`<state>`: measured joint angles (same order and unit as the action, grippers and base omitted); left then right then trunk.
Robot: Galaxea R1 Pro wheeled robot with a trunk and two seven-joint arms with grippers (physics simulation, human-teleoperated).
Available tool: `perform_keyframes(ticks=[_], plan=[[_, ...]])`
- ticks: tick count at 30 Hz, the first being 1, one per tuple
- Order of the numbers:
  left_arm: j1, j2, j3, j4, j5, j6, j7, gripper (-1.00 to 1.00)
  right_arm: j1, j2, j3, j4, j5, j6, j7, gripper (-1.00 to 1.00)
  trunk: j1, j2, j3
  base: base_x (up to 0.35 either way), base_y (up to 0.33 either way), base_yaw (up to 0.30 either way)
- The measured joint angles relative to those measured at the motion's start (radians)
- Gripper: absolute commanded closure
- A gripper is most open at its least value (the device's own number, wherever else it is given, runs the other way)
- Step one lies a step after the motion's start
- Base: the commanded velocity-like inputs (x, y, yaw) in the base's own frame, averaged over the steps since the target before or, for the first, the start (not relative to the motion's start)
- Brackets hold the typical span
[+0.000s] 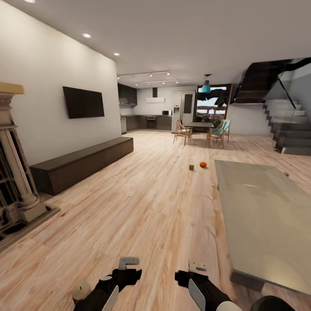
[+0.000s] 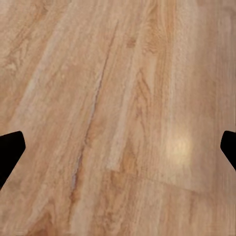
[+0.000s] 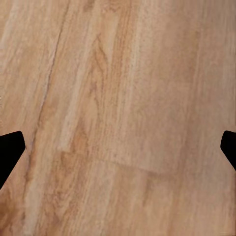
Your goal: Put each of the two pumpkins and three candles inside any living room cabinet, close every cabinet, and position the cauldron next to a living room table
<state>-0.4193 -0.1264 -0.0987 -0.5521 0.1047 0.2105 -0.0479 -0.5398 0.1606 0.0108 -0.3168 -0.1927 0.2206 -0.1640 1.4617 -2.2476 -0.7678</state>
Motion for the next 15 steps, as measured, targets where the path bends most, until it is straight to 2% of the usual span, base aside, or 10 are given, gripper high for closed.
perform_keyframes(ticks=[8,12,15], plan=[[0.0,0.0,0.0,0.0,0.0,0.0,0.0,-1.0,0.0,-0.001,0.0,0.0,0.0,0.002,0.002,-1.0,0.0,0.0,0.0,0.274,0.199,-0.001],[0.0,0.0,0.0,0.0,0.0,0.0,0.0,-1.0,0.0,0.0,0.0,0.0,0.0,0.006,0.001,-1.0,0.0,0.0,-0.002,0.204,0.07,0.0],[0.0,0.0,0.0,0.0,0.0,0.0,0.0,-1.0,0.0,-0.001,-0.001,0.0,0.0,0.009,0.001,-1.0,0.0,0.0,-0.006,0.055,0.012,0.0]])
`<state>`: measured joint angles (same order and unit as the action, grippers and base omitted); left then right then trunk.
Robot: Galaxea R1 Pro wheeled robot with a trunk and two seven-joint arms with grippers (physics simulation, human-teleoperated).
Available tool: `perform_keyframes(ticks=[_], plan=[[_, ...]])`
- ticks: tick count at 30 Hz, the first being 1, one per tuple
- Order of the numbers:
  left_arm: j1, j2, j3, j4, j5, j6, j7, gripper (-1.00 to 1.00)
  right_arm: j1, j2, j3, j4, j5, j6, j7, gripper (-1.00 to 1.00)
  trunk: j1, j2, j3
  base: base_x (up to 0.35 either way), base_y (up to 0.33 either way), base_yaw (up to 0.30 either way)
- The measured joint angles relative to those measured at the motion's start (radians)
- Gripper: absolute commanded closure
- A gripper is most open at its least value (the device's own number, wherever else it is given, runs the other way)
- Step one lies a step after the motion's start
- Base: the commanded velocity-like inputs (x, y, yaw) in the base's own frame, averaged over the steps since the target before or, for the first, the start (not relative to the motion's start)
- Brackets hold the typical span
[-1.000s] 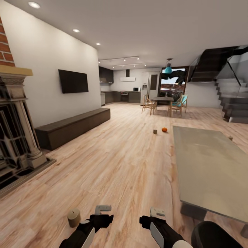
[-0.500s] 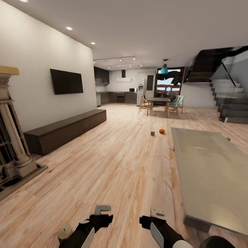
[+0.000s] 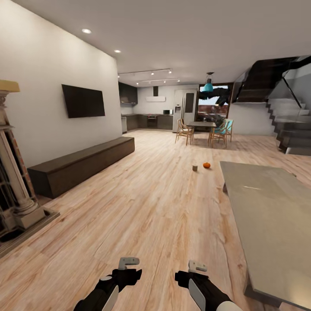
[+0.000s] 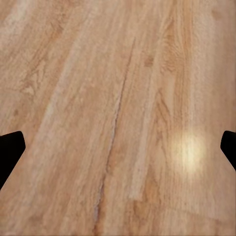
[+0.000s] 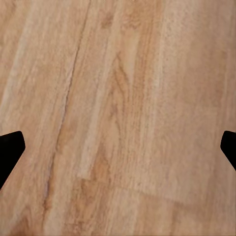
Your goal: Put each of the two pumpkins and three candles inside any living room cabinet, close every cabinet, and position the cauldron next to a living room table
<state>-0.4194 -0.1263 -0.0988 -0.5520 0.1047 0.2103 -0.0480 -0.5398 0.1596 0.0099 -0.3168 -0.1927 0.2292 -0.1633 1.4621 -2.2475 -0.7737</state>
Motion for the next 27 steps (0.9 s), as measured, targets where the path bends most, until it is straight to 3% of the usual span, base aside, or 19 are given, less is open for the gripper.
perform_keyframes(ticks=[10,18,27], plan=[[0.0,0.0,0.0,0.0,0.0,0.0,0.0,-1.0,0.0,0.0,0.0,0.0,0.0,0.001,-0.001,-1.0,0.0,0.0,-0.016,0.026,0.017,0.0],[0.0,0.0,0.0,0.0,0.0,0.0,0.0,-1.0,0.0,0.0,0.0,0.0,0.0,0.001,-0.001,-1.0,0.0,0.0,-0.029,0.22,0.15,0.0],[0.0,0.002,0.001,0.0,0.0,0.0,0.0,-1.0,0.0,0.0,0.0,0.0,0.0,-0.004,-0.001,-1.0,0.0,0.0,-0.034,0.24,0.016,-0.027]])
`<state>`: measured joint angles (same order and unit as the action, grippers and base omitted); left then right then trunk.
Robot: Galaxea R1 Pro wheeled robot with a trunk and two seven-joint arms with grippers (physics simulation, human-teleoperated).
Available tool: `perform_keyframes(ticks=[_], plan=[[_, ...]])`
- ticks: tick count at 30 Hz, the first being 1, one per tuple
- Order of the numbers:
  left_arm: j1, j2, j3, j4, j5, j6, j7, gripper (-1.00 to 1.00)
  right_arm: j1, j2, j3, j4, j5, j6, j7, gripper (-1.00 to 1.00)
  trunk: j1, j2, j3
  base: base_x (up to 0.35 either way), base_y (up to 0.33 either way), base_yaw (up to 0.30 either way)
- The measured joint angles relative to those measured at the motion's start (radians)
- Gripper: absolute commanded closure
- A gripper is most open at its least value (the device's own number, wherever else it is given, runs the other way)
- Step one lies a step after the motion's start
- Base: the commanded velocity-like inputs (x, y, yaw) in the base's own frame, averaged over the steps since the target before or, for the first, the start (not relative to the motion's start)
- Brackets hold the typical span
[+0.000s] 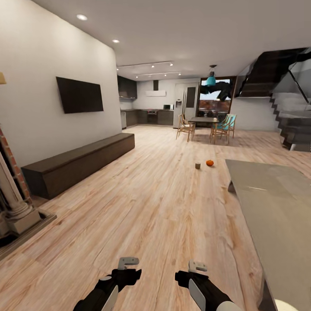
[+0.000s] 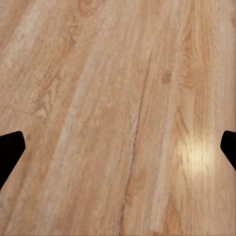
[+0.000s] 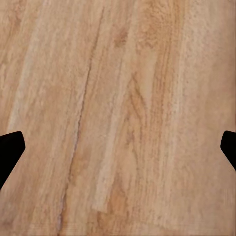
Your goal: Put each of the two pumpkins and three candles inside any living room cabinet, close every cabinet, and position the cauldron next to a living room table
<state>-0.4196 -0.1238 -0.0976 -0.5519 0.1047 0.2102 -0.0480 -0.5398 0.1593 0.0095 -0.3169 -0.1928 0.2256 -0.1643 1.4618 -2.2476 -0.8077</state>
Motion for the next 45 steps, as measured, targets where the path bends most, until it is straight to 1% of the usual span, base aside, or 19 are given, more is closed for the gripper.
perform_keyframes(ticks=[6,21,32,45], plan=[[0.001,0.003,0.0,0.0,0.0,0.0,0.0,-1.0,0.0,0.0,0.0,0.0,0.0,0.003,0.001,-1.0,0.0,0.0,-0.006,0.149,-0.044,-0.134],[0.0,0.005,0.0,0.0,0.0,0.0,0.0,-1.0,0.0,0.0,0.0,0.0,0.0,0.0,-0.001,-1.0,0.0,0.0,-0.011,0.079,-0.008,-0.042],[0.0,0.005,0.0,0.0,0.0,0.0,0.0,-1.0,0.0,0.0,0.0,0.0,0.0,0.001,0.0,-1.0,0.0,0.0,-0.012,0.173,-0.002,-0.014],[0.0,0.008,0.0,0.0,0.001,0.0,0.0,-1.0,0.0,0.002,0.0,0.0,0.0,0.001,-0.001,-1.0,0.0,0.0,-0.013,0.187,-0.053,-0.004]])
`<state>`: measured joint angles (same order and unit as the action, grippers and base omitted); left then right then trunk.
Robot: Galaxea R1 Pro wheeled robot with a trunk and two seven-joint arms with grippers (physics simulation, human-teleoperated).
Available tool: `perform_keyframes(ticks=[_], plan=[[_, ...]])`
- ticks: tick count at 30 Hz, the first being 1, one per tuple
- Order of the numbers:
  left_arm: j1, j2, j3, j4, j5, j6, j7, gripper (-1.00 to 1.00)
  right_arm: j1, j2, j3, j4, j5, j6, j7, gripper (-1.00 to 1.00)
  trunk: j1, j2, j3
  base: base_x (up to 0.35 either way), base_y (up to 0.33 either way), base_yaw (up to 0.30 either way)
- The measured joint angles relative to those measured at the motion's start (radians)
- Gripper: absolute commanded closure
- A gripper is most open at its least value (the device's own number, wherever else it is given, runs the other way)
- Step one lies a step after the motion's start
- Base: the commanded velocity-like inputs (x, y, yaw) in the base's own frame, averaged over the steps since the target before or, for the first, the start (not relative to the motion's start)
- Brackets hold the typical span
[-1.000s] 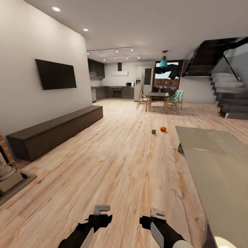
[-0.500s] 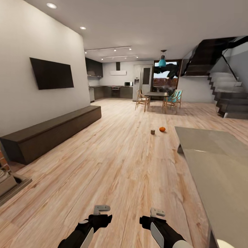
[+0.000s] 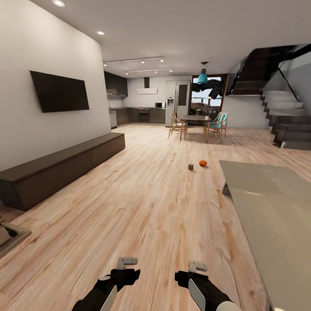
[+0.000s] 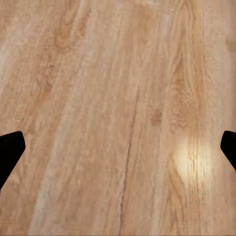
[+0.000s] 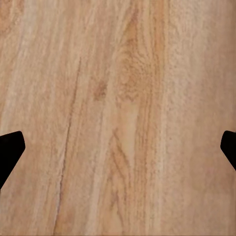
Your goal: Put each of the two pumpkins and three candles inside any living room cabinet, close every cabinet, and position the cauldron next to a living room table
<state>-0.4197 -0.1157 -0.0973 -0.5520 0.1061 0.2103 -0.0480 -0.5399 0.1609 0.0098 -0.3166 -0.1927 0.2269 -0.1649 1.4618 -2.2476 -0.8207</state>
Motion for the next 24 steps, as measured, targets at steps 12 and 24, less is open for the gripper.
perform_keyframes(ticks=[12,24], plan=[[0.001,0.0,-0.001,0.0,-0.001,0.0,-0.001,-1.0,0.0,0.0,0.0,0.0,0.0,-0.001,0.0,-1.0,0.0,0.0,0.0,0.103,-0.004,0.0],[0.0,0.0,-0.002,0.0,-0.001,0.0,-0.002,-1.0,0.0,0.001,0.001,0.0,0.0,-0.002,0.0,-1.0,0.0,0.0,0.0,0.074,-0.064,0.0]])
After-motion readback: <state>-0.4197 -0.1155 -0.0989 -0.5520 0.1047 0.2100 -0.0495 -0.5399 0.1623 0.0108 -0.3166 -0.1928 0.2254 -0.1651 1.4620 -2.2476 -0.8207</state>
